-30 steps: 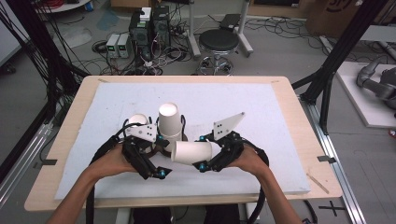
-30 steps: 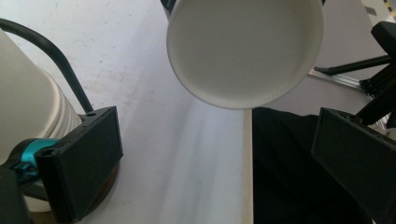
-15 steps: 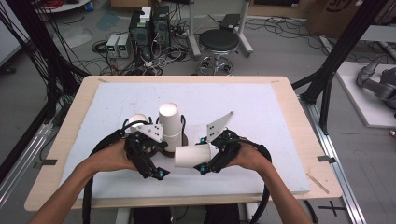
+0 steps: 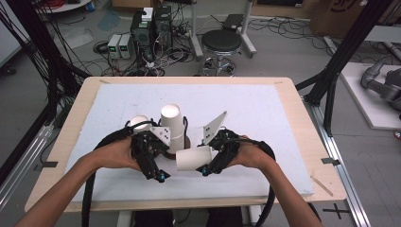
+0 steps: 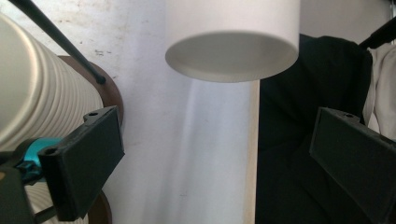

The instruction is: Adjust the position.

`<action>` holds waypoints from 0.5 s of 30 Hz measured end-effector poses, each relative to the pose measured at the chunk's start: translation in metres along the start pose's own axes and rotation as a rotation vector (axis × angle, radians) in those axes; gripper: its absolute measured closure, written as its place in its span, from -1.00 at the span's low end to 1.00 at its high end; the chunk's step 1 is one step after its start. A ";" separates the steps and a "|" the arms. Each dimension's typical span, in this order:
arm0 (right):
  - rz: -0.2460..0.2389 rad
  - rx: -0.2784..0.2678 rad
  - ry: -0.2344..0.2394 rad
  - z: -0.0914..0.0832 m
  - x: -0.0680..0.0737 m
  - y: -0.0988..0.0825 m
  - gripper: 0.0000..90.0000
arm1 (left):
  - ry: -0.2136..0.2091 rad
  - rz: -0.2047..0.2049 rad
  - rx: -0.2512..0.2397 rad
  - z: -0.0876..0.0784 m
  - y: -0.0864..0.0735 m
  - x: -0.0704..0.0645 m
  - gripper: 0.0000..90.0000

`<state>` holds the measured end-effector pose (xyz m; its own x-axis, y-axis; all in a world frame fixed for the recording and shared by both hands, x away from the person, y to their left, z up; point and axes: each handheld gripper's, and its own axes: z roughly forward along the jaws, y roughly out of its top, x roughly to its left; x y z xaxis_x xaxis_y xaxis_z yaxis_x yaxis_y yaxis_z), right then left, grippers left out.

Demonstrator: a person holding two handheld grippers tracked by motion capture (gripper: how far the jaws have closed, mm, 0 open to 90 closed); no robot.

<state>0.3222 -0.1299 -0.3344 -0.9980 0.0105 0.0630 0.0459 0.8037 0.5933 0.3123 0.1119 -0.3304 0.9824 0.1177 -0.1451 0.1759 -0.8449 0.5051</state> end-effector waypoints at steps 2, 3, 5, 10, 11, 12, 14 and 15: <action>-0.006 0.020 0.002 0.002 0.000 0.002 -0.42 | -0.004 0.006 0.006 0.001 0.002 0.000 -0.94; -0.006 0.022 0.005 0.003 0.000 0.002 -0.42 | -0.004 0.010 0.014 0.002 0.003 0.000 -0.94; -0.012 0.036 0.004 0.004 0.000 0.004 -0.42 | -0.001 0.014 0.032 0.003 0.005 0.001 -0.94; -0.016 0.058 0.012 0.008 -0.001 0.006 -0.42 | -0.014 0.006 0.063 0.009 0.007 0.004 -0.94; -0.019 0.066 0.012 0.009 -0.002 0.007 -0.42 | -0.015 0.004 0.070 0.011 0.008 0.004 -0.94; -0.022 0.070 0.015 0.010 -0.002 0.007 -0.42 | -0.017 0.004 0.075 0.012 0.008 0.004 -0.94; -0.031 0.079 0.011 0.012 -0.002 0.008 -0.42 | -0.021 0.002 0.076 0.013 0.010 0.005 -0.94; -0.030 0.081 0.014 0.013 -0.002 0.009 -0.42 | -0.024 0.005 0.078 0.014 0.011 0.005 -0.94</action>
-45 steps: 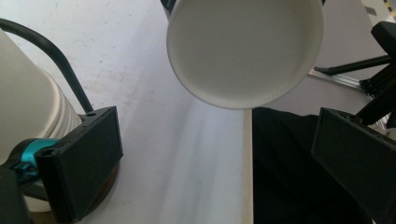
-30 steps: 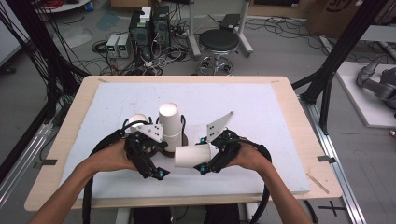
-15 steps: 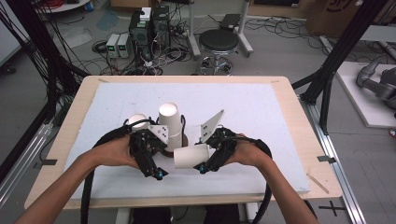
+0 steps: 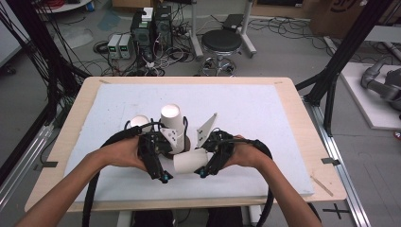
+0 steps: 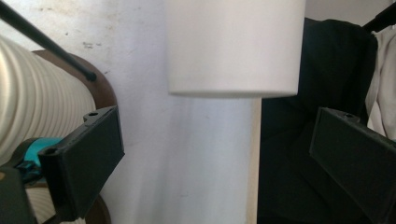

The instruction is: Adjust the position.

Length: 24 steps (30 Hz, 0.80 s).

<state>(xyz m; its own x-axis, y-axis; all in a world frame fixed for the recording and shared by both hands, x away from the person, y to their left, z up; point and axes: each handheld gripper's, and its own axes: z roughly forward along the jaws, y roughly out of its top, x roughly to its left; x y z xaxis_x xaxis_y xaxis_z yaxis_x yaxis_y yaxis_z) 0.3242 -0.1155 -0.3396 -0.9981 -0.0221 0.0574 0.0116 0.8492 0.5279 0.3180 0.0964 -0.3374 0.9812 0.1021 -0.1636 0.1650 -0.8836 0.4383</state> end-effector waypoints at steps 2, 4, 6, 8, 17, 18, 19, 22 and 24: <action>-0.003 0.005 0.002 0.001 0.000 0.001 -0.42 | -0.001 0.003 0.001 0.001 0.002 0.000 -0.94; -0.006 0.008 0.004 0.002 0.000 0.003 -0.42 | -0.006 0.005 -0.004 0.001 0.004 0.000 -0.94; 0.006 0.017 0.006 0.002 0.000 0.004 -0.42 | -0.011 0.006 -0.004 0.001 0.006 0.000 -0.94; 0.003 0.018 0.006 0.003 0.000 0.005 -0.42 | -0.007 0.011 -0.006 0.002 0.008 0.000 -0.94; -0.009 0.030 0.018 0.007 0.001 0.011 -0.42 | -0.024 0.029 0.018 0.010 0.017 -0.001 -0.94; -0.006 0.034 0.019 0.007 0.001 0.011 -0.42 | -0.023 0.028 0.019 0.010 0.017 -0.001 -0.94; -0.008 0.034 0.016 0.008 0.001 0.011 -0.42 | -0.023 0.028 0.020 0.010 0.017 -0.001 -0.94; -0.006 0.036 0.020 0.008 0.001 0.012 -0.42 | -0.020 0.033 0.025 0.011 0.017 -0.001 -0.94; -0.009 0.042 0.017 0.008 0.001 0.012 -0.42 | -0.024 0.032 0.023 0.011 0.018 -0.001 -0.93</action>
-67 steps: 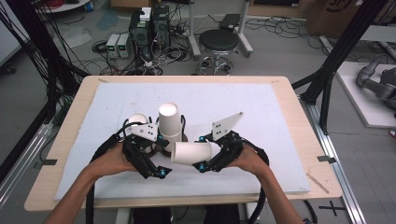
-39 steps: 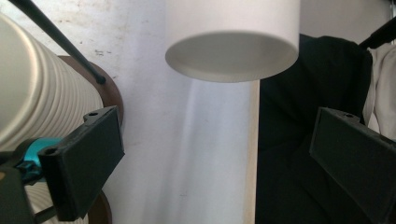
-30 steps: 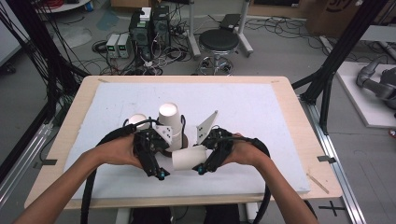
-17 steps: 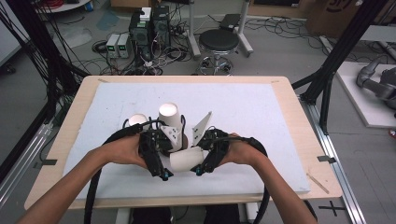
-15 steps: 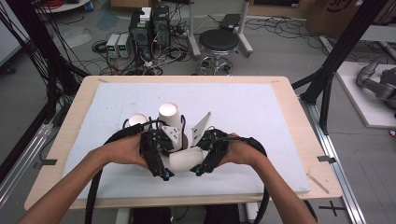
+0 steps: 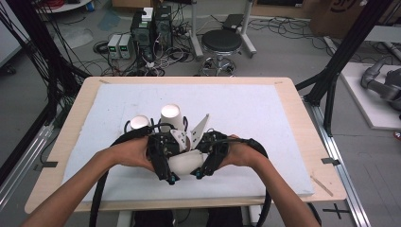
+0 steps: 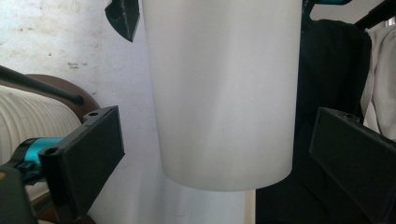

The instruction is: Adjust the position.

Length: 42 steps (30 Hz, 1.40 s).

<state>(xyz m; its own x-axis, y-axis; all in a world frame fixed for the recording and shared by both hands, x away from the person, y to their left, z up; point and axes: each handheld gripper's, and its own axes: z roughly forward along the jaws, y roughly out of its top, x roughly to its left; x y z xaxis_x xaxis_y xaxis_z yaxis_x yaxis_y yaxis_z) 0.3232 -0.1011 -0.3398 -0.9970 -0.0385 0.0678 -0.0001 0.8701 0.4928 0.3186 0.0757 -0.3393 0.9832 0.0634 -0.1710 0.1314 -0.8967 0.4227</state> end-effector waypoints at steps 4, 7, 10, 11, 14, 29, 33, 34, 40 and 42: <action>0.002 0.004 0.004 0.000 0.001 0.001 -0.42 | -0.024 0.012 -0.008 0.001 0.001 0.001 -0.69; 0.000 0.000 0.004 0.000 0.001 0.001 -0.42 | -0.030 0.016 -0.006 0.001 0.002 0.002 -0.71; -0.005 0.000 0.000 -0.001 0.000 0.001 -0.42 | -0.026 0.009 0.010 0.003 0.001 0.002 -0.71; -0.005 -0.001 0.004 -0.001 0.000 0.001 -0.42 | -0.027 0.011 0.011 0.003 0.001 0.002 -0.71; -0.009 -0.003 -0.002 -0.001 0.000 0.001 -0.42 | -0.031 0.019 0.010 0.004 0.002 0.002 -0.68; -0.007 -0.006 0.005 -0.002 0.001 0.000 -0.42 | -0.061 0.021 0.020 0.006 0.003 0.002 -0.40; -0.008 -0.010 0.003 -0.002 0.001 0.000 -0.42 | -0.059 0.017 0.017 0.006 0.003 0.003 -0.40; -0.008 -0.008 0.003 -0.002 0.001 0.000 -0.42 | -0.060 0.012 0.022 0.006 0.003 0.003 -0.40; -0.007 0.000 0.005 -0.001 0.002 0.001 -0.42 | -0.066 0.013 0.034 0.006 0.003 0.003 -0.27; -0.009 -0.002 0.007 0.000 0.001 0.001 -0.42 | -0.064 0.010 0.034 0.007 0.003 0.003 -0.27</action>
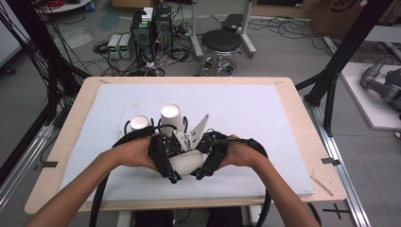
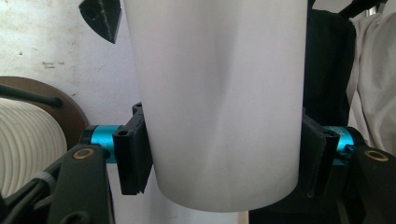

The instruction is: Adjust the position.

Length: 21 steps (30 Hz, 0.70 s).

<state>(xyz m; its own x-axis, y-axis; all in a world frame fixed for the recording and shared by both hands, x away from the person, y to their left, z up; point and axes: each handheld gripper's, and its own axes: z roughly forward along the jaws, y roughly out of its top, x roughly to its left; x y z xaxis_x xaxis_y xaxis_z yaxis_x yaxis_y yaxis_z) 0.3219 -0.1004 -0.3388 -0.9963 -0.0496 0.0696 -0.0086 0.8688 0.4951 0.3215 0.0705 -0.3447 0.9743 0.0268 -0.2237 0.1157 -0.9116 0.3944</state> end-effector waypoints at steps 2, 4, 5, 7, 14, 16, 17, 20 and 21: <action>-0.003 0.001 -0.006 0.000 -0.001 0.000 -0.42 | 0.001 0.001 0.003 0.000 0.000 0.000 -0.26; 0.000 0.002 -0.003 0.000 0.000 0.000 -0.42 | 0.006 -0.002 0.014 0.000 0.000 0.000 -0.25; 0.004 0.004 -0.001 0.000 0.000 0.000 -0.42 | 0.001 -0.001 0.012 0.000 0.001 0.000 -0.25; 0.001 0.002 -0.002 0.000 0.000 0.000 -0.42 | 0.005 0.006 0.015 0.000 0.001 0.001 -0.24; 0.004 -0.009 -0.004 0.000 -0.001 0.000 -0.51 | 0.012 0.002 0.008 -0.001 0.000 0.000 -0.23; 0.005 -0.016 0.003 0.000 -0.001 0.000 -0.55 | 0.009 -0.004 0.003 -0.001 0.000 0.000 -0.23; 0.003 -0.020 0.005 0.000 -0.001 0.000 -0.60 | 0.010 -0.001 0.005 -0.002 -0.001 0.000 -0.23; 0.007 -0.036 0.004 -0.001 -0.001 0.000 -0.69 | 0.009 -0.007 0.010 -0.002 -0.002 0.001 -0.23; -0.002 -0.048 0.003 -0.001 -0.001 0.001 -0.69 | 0.007 -0.002 0.009 -0.002 -0.002 0.001 -0.23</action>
<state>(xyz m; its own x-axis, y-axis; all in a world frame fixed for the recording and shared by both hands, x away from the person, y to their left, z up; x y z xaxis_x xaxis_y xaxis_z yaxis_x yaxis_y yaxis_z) 0.3229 -0.1001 -0.3380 -0.9961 -0.0527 0.0713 -0.0063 0.8440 0.5362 0.3222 0.0731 -0.3439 0.9753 0.0313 -0.2186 0.1159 -0.9152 0.3861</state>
